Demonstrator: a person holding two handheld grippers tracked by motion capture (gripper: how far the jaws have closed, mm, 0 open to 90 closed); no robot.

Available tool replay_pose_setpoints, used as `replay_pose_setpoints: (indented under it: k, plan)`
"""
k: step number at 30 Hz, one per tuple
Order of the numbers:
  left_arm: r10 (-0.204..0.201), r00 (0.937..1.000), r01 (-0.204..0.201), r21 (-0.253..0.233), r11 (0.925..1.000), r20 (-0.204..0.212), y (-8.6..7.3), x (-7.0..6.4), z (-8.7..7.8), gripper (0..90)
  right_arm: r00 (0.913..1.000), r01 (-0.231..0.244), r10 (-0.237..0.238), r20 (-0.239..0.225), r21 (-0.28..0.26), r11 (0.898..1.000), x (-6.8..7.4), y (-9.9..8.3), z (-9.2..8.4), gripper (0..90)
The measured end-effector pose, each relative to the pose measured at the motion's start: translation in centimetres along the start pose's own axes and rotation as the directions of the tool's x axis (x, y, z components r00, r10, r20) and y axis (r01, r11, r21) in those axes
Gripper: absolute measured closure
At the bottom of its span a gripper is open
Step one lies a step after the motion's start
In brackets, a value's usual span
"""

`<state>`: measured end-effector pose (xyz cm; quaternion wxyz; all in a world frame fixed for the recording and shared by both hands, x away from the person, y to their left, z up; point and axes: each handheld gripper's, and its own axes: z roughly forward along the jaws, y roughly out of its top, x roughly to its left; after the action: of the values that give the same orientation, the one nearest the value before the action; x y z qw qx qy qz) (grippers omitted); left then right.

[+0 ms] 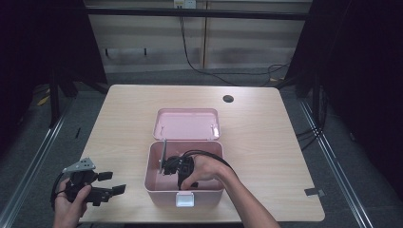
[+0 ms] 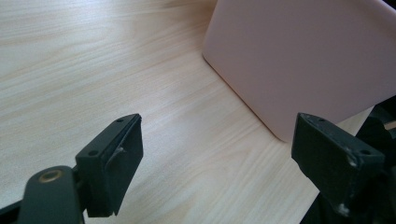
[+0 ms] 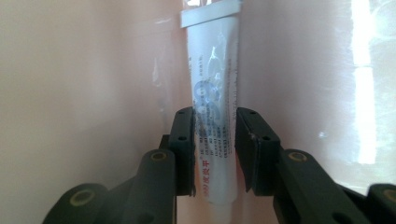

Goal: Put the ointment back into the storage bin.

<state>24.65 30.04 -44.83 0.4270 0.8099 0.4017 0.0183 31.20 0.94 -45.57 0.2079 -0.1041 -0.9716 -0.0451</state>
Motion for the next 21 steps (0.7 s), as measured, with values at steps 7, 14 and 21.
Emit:
replay_pose_setpoints:
  k: [7,14,21]
  plan:
    - [0.0,1.0,0.0,-0.001,1.0,-0.001,0.0,0.0,0.0,16.7,0.9999,-0.003,0.003,0.013,-0.018,1.0,0.4,-0.1,-0.6,66.8]
    - [-0.001,1.0,0.001,0.0,1.0,-0.001,0.0,0.0,0.0,16.7,0.9994,-0.01,0.011,0.032,-0.047,0.999,1.1,-0.8,-2.1,65.7]
    - [-0.001,1.0,0.001,0.0,1.0,0.0,0.0,0.0,0.0,16.7,0.9979,-0.012,0.015,0.063,-0.051,0.999,1.9,-1.6,-3.3,65.6]
